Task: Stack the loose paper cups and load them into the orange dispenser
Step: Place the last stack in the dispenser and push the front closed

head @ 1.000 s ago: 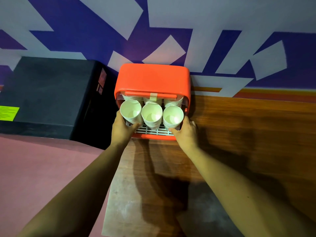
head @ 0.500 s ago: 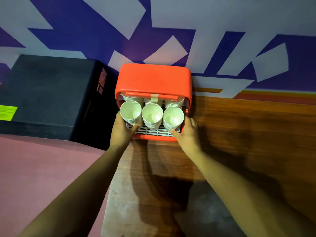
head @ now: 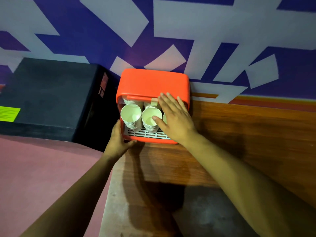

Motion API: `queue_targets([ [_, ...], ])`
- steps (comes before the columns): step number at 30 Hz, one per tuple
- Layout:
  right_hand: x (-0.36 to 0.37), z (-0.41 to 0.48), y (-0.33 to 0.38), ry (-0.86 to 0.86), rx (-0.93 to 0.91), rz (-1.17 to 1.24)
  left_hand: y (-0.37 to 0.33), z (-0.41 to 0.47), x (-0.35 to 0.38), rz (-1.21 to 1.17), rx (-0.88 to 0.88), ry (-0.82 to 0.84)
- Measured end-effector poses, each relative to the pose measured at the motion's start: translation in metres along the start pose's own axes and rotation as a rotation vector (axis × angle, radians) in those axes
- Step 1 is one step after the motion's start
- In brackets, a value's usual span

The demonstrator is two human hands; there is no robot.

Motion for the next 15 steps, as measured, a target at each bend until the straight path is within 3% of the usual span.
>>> queue_targets([
  [6,0.009,-0.032,0.013,-0.095,-0.017,0.051,-0.001,-0.005,-0.013,-0.294,-0.145,0.053],
  [11,0.016,-0.069,0.025,-0.018,-0.079,0.014,-0.015,-0.001,-0.019,-0.741,-0.341,-0.083],
  [15,0.026,-0.084,0.029,0.021,-0.093,-0.034,-0.016,0.001,-0.024,-0.589,-0.202,-0.002],
])
Point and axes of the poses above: each hand's wrist, its own z-axis towards the middle knuckle, its own x-axis out of the palm, y = z × x, the point moved 1 cm from there along z, towards the middle knuckle, and after that the axes turned 8 degrees about -z, right-handed, at the moved point
